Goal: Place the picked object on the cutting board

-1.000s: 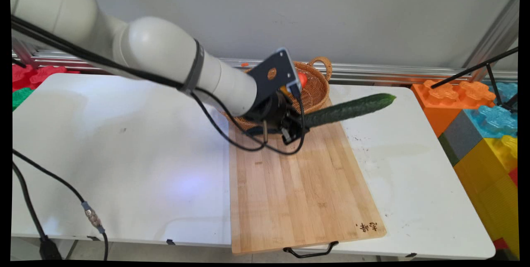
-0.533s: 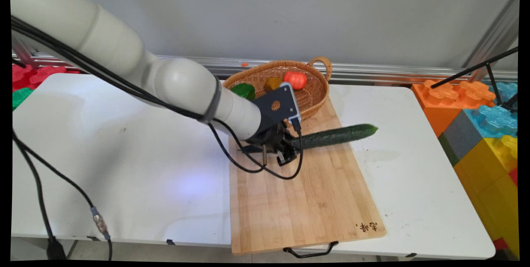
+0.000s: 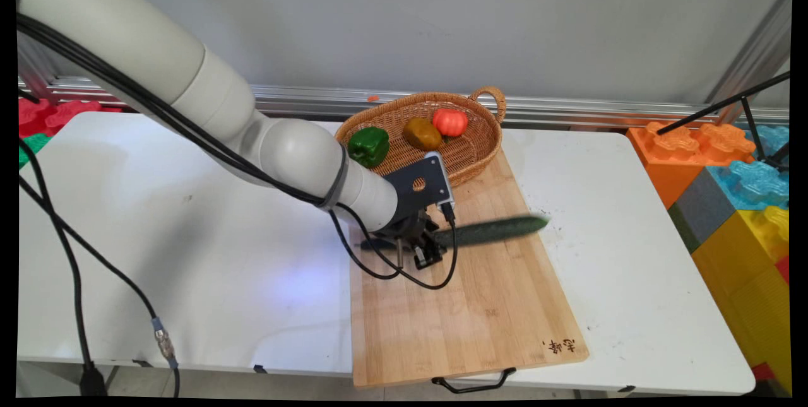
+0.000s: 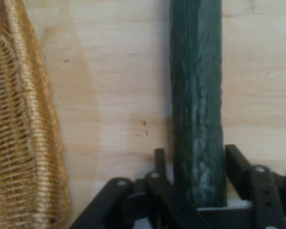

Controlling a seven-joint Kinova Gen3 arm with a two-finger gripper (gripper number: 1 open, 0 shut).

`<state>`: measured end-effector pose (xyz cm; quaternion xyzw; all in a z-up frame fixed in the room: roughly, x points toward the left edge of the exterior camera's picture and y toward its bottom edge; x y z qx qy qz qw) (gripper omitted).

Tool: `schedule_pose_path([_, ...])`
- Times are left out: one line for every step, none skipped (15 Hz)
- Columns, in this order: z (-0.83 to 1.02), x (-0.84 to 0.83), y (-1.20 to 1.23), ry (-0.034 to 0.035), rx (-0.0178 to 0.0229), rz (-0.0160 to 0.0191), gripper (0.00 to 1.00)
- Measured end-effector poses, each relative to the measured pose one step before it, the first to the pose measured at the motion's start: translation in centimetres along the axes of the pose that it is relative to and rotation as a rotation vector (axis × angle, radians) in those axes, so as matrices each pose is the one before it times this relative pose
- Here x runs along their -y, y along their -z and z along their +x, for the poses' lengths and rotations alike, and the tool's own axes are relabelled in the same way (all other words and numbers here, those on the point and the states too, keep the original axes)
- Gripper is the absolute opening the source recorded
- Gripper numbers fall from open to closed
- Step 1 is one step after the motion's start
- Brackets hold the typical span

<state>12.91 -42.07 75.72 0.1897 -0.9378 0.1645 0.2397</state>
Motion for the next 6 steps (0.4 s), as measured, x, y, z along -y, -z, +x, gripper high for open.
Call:
schedule_pose_path([-0.06,-0.113,-0.122,0.00075,0.0024,-0.00252,1.0])
schedule_pose_path([-0.034,-0.056,-0.055,0.00164,0.00171,-0.00126,1.0])
schedule_pose_path([0.001,-0.071,-0.021,0.00207,0.00154,-0.00084,1.0])
schedule_pose_path([0.068,-0.096,0.083,0.00448,0.00127,-0.00325,1.0])
schedule_pose_path([0.095,-0.082,0.218,0.00532,-0.00005,-0.00212,1.0])
schedule_pose_path([0.154,-0.063,0.3,0.00371,-0.00195,-0.00252,1.0])
